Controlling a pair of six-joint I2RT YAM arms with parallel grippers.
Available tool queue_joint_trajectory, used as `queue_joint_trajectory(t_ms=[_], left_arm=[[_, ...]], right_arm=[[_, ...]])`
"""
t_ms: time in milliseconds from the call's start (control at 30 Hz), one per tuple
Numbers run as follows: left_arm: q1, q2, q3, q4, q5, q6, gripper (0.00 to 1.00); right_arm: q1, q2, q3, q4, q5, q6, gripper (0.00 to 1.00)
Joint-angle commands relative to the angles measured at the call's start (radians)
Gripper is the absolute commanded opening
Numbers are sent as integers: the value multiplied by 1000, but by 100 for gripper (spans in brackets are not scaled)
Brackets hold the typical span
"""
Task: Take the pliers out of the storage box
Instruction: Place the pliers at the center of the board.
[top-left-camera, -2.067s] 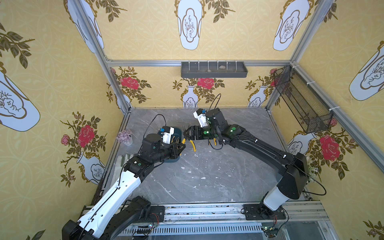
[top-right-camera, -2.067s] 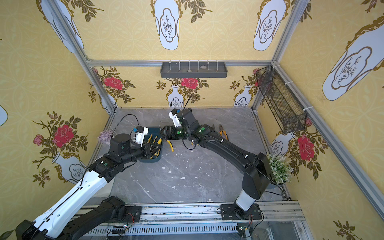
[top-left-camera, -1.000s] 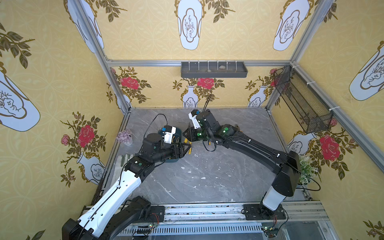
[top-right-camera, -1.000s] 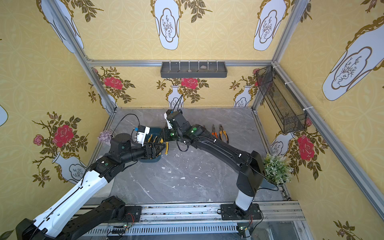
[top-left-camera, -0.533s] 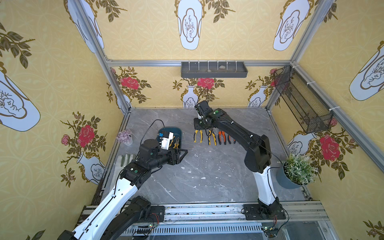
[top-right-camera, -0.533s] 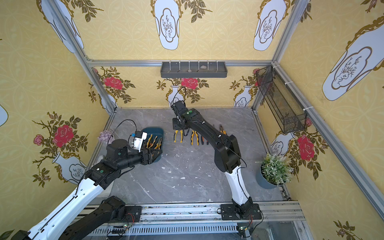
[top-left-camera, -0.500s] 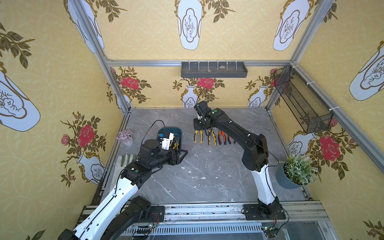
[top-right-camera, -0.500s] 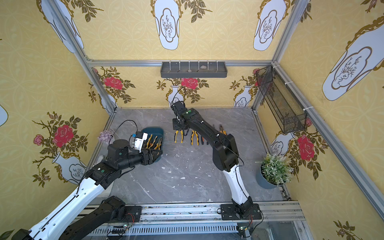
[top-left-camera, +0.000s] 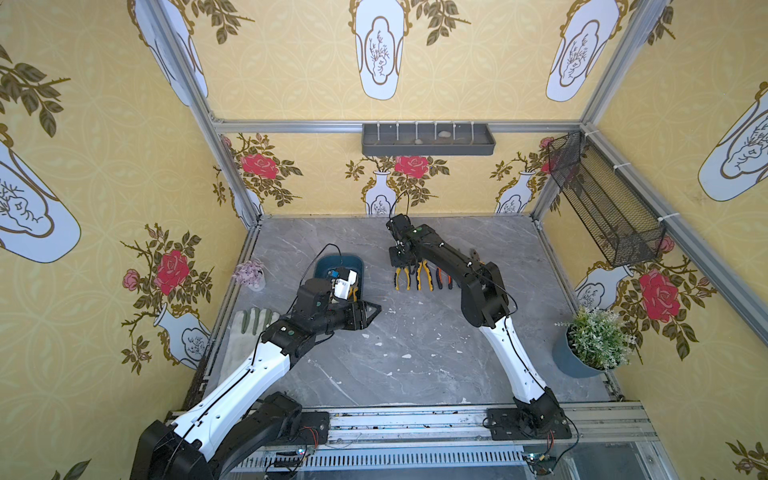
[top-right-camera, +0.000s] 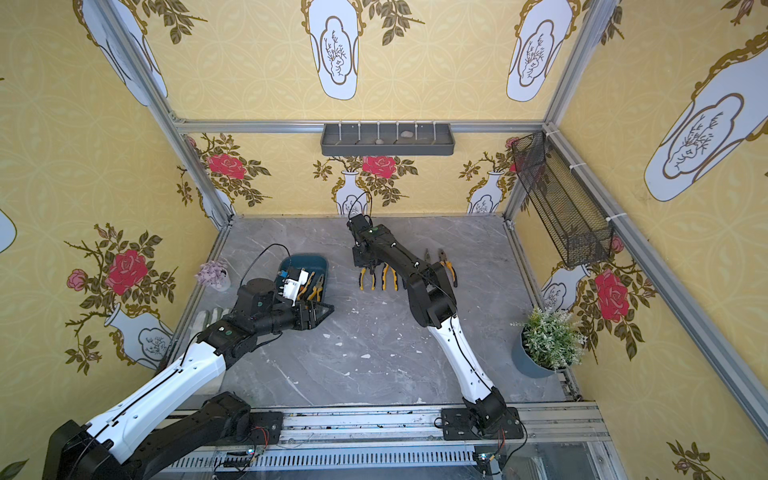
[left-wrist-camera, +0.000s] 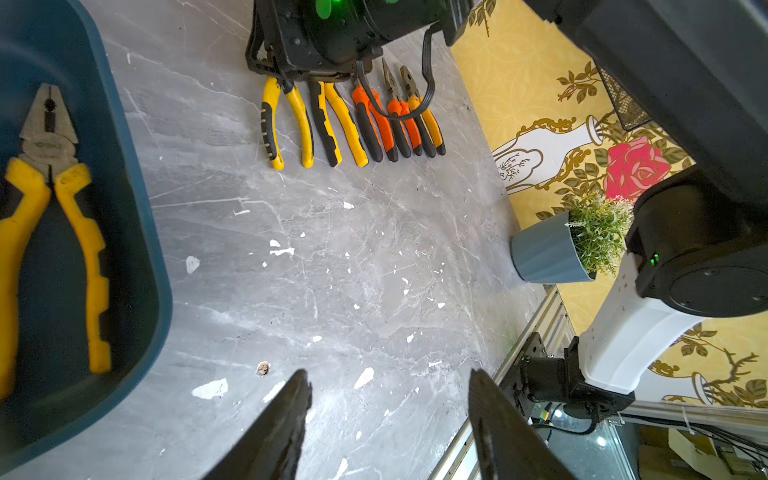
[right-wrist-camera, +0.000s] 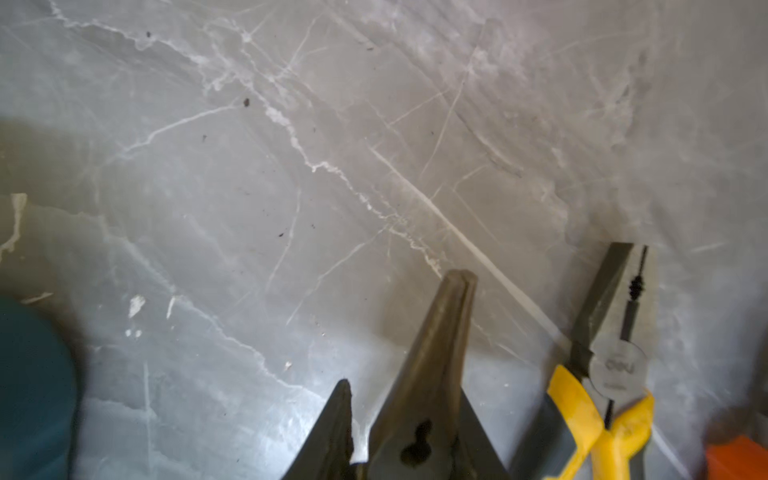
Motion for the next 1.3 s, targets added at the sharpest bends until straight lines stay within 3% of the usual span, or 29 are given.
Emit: queue_joint_trajectory(t_ms=[0, 100, 167, 367, 600, 1267], left_arm=[[-2, 9, -4, 47, 18, 5, 62], [-2, 12, 2, 43, 19, 9, 63], [-2, 19, 9, 41, 18, 15, 63], [-2, 56, 28, 47, 26, 24, 63], [-2, 53, 31, 45, 27, 28, 63], [-2, 32, 28, 27, 21, 34, 64]], right_arm=[[-8, 15, 20, 72, 5, 0, 0], [-9, 35, 47, 66, 5, -2, 0], [-10, 48, 61, 59, 8, 0, 8], [-10, 54, 33, 56, 0, 13, 18], [-8, 39, -11, 71, 2, 27, 20], [-1, 14, -59, 70, 12, 45, 41]])
